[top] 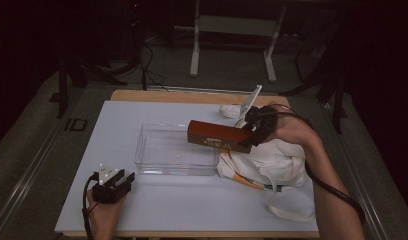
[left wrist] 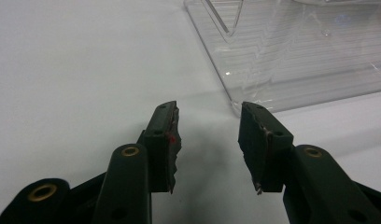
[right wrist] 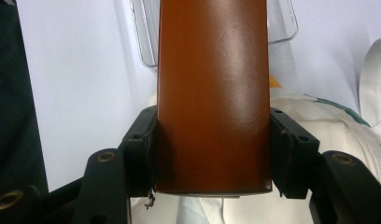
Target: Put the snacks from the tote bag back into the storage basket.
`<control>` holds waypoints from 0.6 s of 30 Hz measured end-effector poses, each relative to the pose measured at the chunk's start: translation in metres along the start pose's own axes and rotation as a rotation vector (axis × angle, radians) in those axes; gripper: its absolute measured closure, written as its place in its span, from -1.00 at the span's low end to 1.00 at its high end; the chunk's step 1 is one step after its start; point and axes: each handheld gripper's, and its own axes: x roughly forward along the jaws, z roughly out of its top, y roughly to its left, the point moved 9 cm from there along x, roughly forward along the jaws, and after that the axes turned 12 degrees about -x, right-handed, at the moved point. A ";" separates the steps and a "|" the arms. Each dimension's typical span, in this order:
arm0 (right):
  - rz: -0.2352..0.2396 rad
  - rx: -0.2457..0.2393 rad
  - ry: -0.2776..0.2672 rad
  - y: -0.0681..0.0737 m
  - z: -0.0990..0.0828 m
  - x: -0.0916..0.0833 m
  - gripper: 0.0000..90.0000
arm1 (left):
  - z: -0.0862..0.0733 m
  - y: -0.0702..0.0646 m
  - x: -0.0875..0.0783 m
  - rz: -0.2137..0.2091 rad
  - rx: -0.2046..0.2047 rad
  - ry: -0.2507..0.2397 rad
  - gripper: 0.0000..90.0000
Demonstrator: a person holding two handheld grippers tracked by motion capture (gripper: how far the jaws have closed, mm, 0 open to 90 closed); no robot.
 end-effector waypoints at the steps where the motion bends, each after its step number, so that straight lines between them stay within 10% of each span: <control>1: 0.001 -0.002 0.002 0.000 0.001 0.000 -0.04 | 0.000 0.000 0.000 0.000 0.000 0.000 0.29; 18: 0.012 -0.044 0.030 0.000 0.022 0.008 -0.04 | 0.000 0.000 0.000 0.000 0.000 -0.002 0.29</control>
